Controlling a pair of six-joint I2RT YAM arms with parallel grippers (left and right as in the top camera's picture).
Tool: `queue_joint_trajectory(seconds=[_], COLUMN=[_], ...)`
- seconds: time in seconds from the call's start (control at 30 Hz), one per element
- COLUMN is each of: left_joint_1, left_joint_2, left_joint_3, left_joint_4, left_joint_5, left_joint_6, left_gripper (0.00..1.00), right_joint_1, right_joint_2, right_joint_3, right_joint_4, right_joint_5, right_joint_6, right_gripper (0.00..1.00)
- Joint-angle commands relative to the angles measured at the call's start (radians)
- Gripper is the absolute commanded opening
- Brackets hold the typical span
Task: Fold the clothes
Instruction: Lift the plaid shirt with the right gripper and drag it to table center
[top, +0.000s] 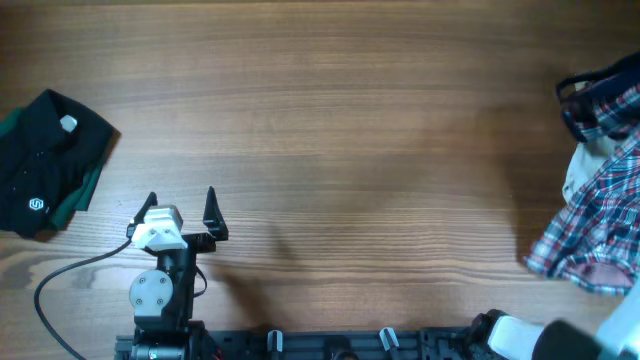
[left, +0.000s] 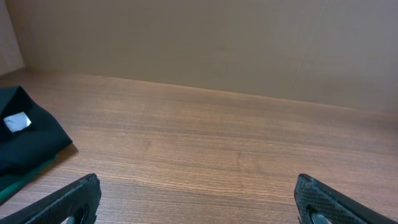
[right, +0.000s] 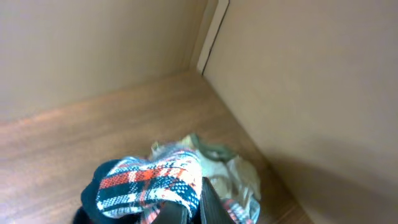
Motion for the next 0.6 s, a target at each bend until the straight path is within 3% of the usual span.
queue_joint_trajectory(seconds=[0.0,0.13,0.3,0.43,0.57], left_joint_1=[-0.007,-0.007,-0.007,-0.007,-0.007], left_joint_2=[-0.004,-0.004,-0.004,-0.004,-0.004], left_joint_3=[-0.004,-0.004,-0.004,-0.004,-0.004], left_joint_4=[0.003,0.002,0.002,0.002,0.003], left_joint_5=[-0.01,-0.01,-0.01,-0.01,-0.01], left_joint_6=[0.012,0.012,0.012,0.012,0.012], left_gripper=[1.0,1.0,1.0,1.0,1.0], right_joint_1=[0.008,0.008,0.056,0.335,0.571], right_joint_2=[-0.139,-0.217,-0.227,-0.182,-0.071], right_joint_3=[0.027,0.045,0.044,0.044,0.044], right_joint_4=[0.007,-0.01,0.031,0.126,0.204], right_joint_5=[-0.074,-0.413,-0.819,-0.837,-0.721], right_joint_6=[0.025,0.026,0.13,0.138,0.154], right_gripper=[0.04,0.04,0.04,0.04,0.04])
